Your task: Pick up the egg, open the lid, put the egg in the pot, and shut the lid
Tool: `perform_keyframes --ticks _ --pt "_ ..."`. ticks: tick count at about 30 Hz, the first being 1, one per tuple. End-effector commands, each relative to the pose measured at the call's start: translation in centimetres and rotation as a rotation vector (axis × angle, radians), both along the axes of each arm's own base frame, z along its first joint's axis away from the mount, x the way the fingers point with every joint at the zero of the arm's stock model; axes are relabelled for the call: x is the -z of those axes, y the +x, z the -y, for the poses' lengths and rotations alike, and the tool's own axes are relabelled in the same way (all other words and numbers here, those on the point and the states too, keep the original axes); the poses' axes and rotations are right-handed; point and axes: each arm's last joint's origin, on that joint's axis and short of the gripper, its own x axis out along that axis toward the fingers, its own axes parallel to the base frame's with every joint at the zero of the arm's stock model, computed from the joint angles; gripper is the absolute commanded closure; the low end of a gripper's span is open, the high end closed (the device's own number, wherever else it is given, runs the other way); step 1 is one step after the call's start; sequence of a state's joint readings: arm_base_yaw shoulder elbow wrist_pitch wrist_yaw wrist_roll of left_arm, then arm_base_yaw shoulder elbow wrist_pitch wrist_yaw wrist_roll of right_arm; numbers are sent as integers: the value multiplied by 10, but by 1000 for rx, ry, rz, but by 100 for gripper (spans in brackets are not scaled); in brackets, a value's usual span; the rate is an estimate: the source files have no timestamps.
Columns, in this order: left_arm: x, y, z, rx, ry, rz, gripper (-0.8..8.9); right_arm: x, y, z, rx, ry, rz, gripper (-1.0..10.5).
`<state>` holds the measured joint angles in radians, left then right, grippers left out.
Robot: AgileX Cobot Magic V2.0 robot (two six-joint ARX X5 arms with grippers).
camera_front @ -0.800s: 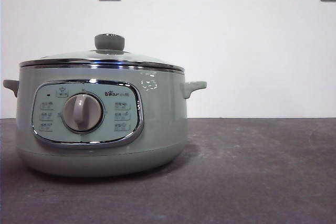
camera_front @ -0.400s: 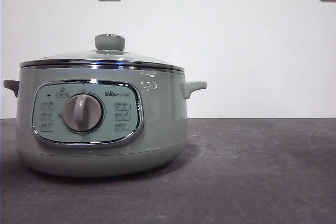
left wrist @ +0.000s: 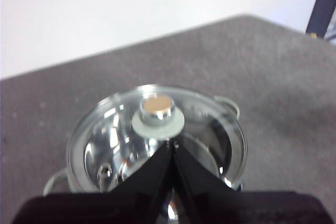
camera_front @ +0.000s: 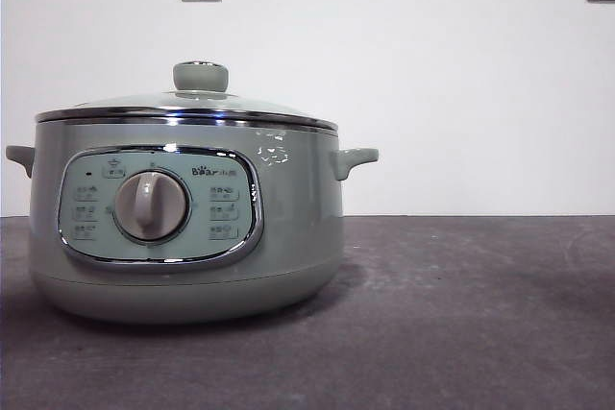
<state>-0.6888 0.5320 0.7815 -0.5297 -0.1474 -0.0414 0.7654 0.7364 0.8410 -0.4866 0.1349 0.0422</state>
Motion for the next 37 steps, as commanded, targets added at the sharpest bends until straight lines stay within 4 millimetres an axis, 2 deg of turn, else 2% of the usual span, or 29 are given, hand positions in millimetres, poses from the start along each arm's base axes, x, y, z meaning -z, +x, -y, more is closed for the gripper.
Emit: perform_keyframes --ticks 1,10,15,17,22,26,31,37 --pt "7 -1 0 -7 24 -60 816 4 0 0 6 -6 -21 945" --pt "23 3 2 -12 140 -196 816 5 0 0 6 -15 -31 945" --pt "25 5 5 -10 156 -211 816 5 0 0 6 -14 -30 945" --pt "25 6 5 12 215 -162 816 5 0 0 6 -14 -30 945" --pt "13 -4 -17 -56 183 -26 816 5 0 0 6 -14 -30 945" --pt "14 -13 -34 -172 108 74 816 5 0 0 6 -14 -29 946" --pt "43 -15 -45 -306 70 165 816 5 0 0 5 -14 -30 946" --pt "103 0 -48 -354 44 201 816 5 0 0 6 -14 -29 945"
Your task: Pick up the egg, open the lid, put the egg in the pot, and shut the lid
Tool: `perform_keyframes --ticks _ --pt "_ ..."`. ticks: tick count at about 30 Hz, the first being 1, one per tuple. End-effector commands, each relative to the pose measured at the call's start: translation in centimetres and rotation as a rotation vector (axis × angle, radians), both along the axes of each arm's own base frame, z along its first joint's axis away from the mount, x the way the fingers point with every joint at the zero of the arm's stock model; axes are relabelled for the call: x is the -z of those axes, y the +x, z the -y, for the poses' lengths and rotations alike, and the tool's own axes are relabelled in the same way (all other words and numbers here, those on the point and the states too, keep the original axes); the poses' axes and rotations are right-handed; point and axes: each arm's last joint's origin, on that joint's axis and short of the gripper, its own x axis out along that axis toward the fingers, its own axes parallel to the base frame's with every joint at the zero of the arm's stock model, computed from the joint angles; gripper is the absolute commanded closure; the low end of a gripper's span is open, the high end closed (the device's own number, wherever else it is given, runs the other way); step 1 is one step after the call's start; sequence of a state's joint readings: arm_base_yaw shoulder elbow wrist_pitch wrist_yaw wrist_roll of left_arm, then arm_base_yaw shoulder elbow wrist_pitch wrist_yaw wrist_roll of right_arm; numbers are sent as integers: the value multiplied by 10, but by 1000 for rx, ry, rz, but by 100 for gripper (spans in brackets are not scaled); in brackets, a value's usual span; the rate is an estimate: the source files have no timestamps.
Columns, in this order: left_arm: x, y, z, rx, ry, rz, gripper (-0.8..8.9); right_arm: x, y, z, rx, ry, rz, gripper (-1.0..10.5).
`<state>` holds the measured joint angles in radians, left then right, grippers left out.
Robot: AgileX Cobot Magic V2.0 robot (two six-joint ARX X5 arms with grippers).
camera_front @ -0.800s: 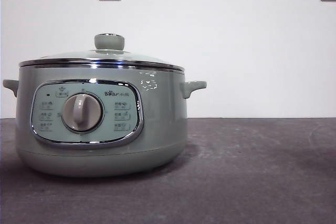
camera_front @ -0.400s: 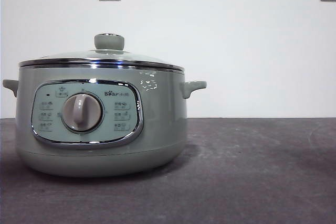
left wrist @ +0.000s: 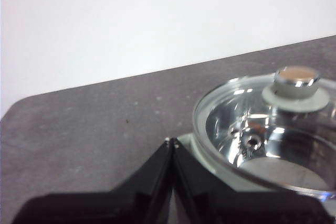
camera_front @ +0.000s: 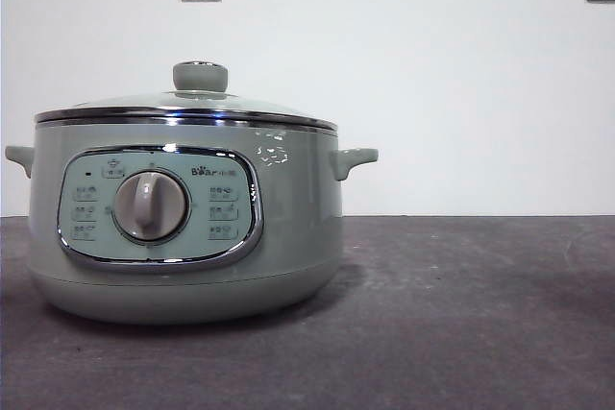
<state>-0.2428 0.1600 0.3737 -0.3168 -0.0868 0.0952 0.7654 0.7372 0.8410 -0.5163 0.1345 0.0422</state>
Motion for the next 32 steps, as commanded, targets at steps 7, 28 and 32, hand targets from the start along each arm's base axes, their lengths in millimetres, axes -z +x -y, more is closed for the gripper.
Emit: perform_keyframes --ticks 7,28,32 --pt "69 14 -1 58 -9 24 816 2 0 0 6 7 -7 945" --pt "99 15 -4 29 -33 -81 816 2 0 0 6 7 -8 945" --pt "99 15 -4 29 -33 -81 816 2 0 0 6 7 -7 945"
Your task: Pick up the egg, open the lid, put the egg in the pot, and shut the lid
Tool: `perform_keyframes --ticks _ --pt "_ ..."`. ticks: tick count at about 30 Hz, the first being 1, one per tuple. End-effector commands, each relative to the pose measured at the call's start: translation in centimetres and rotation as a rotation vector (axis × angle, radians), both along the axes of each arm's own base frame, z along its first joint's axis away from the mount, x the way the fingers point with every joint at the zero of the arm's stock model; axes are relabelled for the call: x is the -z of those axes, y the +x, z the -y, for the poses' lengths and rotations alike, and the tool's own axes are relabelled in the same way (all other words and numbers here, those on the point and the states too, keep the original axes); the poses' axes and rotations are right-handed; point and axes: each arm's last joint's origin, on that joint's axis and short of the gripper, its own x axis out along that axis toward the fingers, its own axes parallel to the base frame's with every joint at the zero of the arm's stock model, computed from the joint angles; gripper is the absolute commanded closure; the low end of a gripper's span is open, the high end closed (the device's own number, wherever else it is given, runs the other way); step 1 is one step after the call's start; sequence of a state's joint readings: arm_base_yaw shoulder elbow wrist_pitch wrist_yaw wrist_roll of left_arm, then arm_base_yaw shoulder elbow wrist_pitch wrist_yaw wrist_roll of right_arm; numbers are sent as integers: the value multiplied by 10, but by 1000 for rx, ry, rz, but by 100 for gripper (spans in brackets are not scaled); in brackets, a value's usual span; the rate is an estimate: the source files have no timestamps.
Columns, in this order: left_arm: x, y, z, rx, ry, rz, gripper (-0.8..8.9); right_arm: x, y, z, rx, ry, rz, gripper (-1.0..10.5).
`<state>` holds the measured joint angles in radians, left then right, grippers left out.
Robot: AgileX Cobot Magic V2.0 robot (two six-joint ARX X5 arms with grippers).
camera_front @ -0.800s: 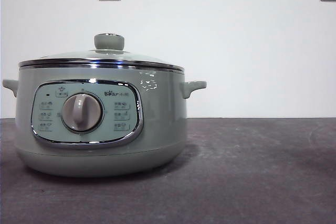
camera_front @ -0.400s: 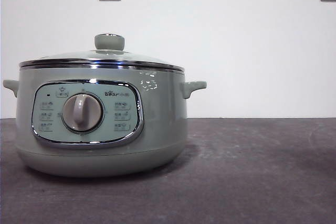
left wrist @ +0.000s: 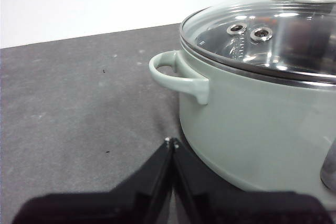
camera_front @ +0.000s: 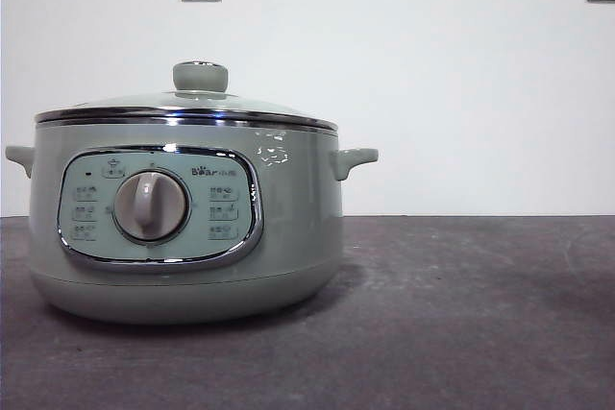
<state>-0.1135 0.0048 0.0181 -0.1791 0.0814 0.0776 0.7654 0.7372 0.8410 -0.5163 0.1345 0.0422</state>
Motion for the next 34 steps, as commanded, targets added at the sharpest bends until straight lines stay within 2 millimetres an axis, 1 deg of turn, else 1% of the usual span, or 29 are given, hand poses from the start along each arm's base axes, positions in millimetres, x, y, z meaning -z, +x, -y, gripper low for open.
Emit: perform_keyframes --ticks 1,14,19,23,27,30,33,34 --pt "5 1 0 -6 -5 -13 816 2 0 0 6 7 -8 945" --pt "5 1 0 -6 -5 -13 816 2 0 0 6 5 -9 945" --pt "5 1 0 -6 -5 -13 816 0 -3 3 -10 -18 27 945" --pt "5 1 0 -6 -4 -13 816 -4 -3 14 31 -39 104 945" --pt "5 1 0 -6 -5 -13 816 -1 1 34 93 -22 137 945" --pt "5 1 0 -6 -5 -13 816 7 2 51 124 30 160 945" --pt "5 1 0 -6 -5 -13 816 21 -1 67 189 68 219 945" --pt "5 1 0 -6 -5 -13 816 29 -3 72 221 75 243 945"
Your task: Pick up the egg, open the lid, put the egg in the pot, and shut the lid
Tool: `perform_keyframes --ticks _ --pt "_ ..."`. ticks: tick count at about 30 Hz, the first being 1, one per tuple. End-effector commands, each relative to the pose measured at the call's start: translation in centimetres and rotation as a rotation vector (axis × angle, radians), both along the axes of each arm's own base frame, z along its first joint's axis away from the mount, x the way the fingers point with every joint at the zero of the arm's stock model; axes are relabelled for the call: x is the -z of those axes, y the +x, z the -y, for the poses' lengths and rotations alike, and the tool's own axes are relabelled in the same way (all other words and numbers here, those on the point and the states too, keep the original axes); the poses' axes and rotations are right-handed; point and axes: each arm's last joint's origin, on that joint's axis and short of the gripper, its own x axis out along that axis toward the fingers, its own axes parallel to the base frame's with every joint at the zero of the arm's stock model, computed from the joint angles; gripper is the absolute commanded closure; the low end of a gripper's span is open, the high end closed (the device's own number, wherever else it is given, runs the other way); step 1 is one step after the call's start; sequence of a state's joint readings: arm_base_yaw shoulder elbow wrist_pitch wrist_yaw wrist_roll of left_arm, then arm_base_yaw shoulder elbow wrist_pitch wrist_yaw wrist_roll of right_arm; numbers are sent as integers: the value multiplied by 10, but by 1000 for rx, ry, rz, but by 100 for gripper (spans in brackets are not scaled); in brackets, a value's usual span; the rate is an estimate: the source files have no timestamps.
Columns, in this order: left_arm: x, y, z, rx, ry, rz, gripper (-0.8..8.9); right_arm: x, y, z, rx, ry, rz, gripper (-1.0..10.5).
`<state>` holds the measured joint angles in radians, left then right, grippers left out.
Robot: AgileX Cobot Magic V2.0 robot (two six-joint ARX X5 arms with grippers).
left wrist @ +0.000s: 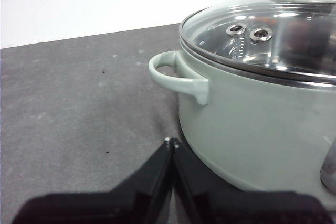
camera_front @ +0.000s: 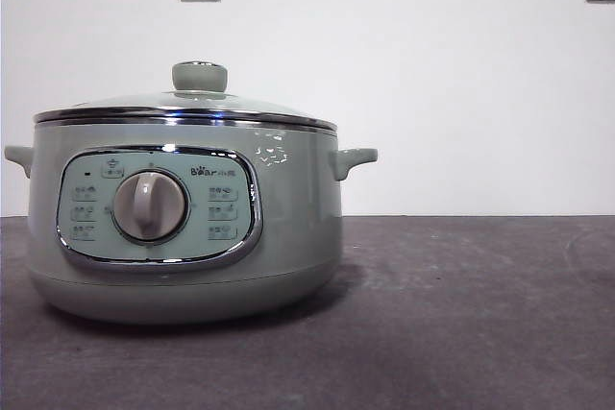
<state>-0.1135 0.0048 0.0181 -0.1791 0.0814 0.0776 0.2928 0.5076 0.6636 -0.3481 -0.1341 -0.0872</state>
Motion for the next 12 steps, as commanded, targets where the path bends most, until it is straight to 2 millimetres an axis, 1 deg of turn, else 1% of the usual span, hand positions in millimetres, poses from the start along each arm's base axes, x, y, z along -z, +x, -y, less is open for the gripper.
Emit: perform_keyframes --ticks 1,6,12 --pt "5 1 0 -6 -5 -13 816 19 -4 11 73 8 49 945" --pt "5 1 0 -6 -4 -12 816 61 -14 23 174 49 74 945" --pt "5 1 0 -6 -5 -13 816 109 -17 25 203 88 52 945"
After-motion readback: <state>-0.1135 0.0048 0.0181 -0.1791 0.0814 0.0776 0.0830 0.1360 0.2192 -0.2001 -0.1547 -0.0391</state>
